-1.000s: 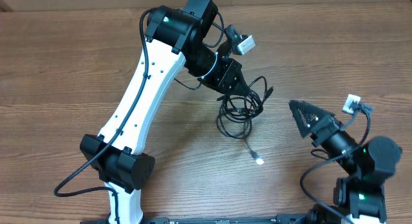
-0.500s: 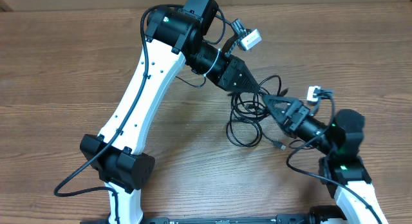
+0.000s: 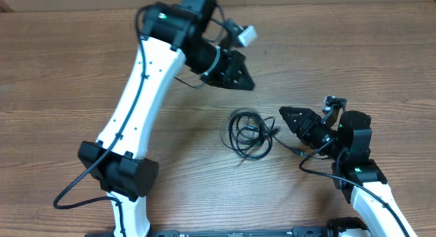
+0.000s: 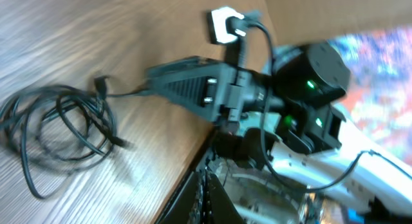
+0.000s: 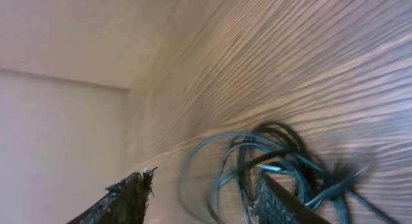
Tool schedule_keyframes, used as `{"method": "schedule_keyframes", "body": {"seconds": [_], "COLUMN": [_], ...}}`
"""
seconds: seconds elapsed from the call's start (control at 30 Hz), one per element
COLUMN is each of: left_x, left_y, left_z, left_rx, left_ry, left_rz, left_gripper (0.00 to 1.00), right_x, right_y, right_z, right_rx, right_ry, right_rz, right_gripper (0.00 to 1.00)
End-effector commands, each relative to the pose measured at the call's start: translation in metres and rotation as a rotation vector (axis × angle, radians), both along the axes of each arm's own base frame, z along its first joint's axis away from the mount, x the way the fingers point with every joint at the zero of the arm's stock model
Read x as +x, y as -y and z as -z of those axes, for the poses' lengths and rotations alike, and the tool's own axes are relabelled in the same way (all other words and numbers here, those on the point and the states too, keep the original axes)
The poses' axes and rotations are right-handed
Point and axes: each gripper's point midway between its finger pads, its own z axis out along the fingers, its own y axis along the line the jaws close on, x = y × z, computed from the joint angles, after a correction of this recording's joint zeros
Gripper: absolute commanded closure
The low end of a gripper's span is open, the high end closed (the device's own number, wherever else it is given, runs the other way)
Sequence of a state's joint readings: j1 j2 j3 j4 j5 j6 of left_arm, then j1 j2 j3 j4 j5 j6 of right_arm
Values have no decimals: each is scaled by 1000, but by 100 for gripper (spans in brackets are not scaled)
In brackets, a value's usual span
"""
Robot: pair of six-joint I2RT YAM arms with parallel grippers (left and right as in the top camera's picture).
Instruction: Untangle cables
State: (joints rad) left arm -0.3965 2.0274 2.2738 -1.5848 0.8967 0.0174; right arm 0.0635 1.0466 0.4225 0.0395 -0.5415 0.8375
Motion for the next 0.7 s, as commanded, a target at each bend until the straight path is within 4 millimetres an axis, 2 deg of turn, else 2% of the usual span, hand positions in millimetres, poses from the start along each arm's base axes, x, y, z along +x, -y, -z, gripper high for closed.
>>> {"method": "schedule_keyframes", "body": {"seconds": [0.0,0.13,0.17,0.27,0.3,0.33,0.37,0.43,0.53,0.67], "left_x": [15,20,20,18,17,16,16,16,16,13], "left_y": [-22,-38,-40,-47,-49,-51,-52,-55,-58,-58], "left_z": [-5,-3,-1,12,19,26,34,49,73,107], "left_rx": [30,43,59,162,215,268,327,449,611,752], "left_ry": [-20,-47,-52,-39,-28,-18,-8,7,18,60], "left_rz": [-104,-144,-149,-158,-158,-160,-167,-203,-266,-249], "left_gripper": [96,96,96,95,91,85,76,66,60,32], "right_x": [9,9,9,7,7,7,8,9,11,11], "right_y": [11,6,3,-11,-14,-14,-13,-10,-4,-1], "right_z": [-2,-8,-13,-33,-38,-40,-40,-35,-27,-24], "right_rx": [-82,-49,-28,25,33,34,32,20,0,-8], "right_ry": [46,60,72,153,175,183,182,165,135,119], "right_rz": [44,27,10,-75,-92,-93,-89,-66,-27,-14], "right_gripper": [48,49,46,27,16,9,7,3,0,0]}}
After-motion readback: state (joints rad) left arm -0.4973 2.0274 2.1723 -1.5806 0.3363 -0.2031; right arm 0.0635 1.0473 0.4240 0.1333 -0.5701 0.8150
